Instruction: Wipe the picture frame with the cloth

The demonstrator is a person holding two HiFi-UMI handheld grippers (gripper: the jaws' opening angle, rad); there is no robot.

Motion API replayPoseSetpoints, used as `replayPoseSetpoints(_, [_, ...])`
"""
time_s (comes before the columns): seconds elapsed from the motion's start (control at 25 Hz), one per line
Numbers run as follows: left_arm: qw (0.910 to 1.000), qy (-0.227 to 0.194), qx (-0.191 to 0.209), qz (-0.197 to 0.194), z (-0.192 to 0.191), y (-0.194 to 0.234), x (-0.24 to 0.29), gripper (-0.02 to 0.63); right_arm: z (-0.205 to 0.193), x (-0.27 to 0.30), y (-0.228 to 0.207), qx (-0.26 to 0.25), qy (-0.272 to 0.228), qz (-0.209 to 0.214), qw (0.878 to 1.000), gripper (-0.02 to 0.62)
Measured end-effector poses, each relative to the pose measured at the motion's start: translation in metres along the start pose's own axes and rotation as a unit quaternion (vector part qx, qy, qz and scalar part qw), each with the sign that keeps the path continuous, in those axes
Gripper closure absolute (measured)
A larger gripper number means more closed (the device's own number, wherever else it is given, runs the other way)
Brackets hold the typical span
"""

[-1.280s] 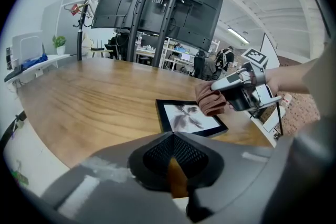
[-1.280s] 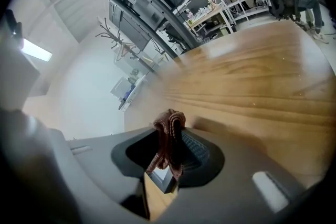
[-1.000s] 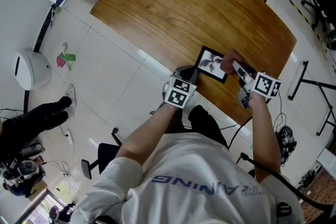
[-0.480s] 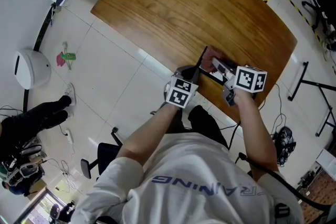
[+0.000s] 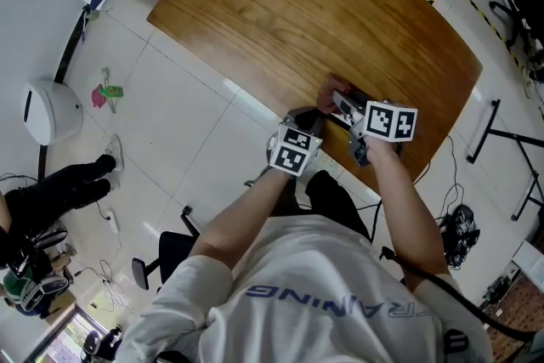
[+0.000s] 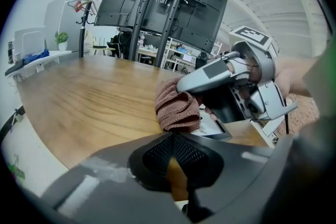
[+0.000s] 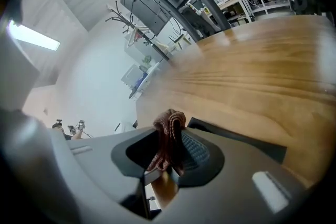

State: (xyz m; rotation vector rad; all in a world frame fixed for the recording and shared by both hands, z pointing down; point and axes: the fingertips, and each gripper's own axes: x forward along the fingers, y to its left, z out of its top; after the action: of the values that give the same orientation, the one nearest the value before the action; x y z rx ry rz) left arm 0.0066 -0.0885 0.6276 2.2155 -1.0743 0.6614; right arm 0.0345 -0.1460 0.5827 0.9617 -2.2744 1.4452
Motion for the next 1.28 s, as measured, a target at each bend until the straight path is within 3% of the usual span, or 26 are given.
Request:
replayPoseSetpoints(0.8, [1.0000,0.000,-0.002,0.002,-0.002,0.002,-0.002,0.603,-0.017,-0.046,-0.022,0.006,-0.004,-0.025,1.000,0.477])
replayPoseSetpoints(1.28, [1.0000,0.000,0.000,0.002,-0.002,0.002,-0.003,0.603,-0.033,-0.089,-0.056,0.031,-0.024,-0.063,0.997,0.477])
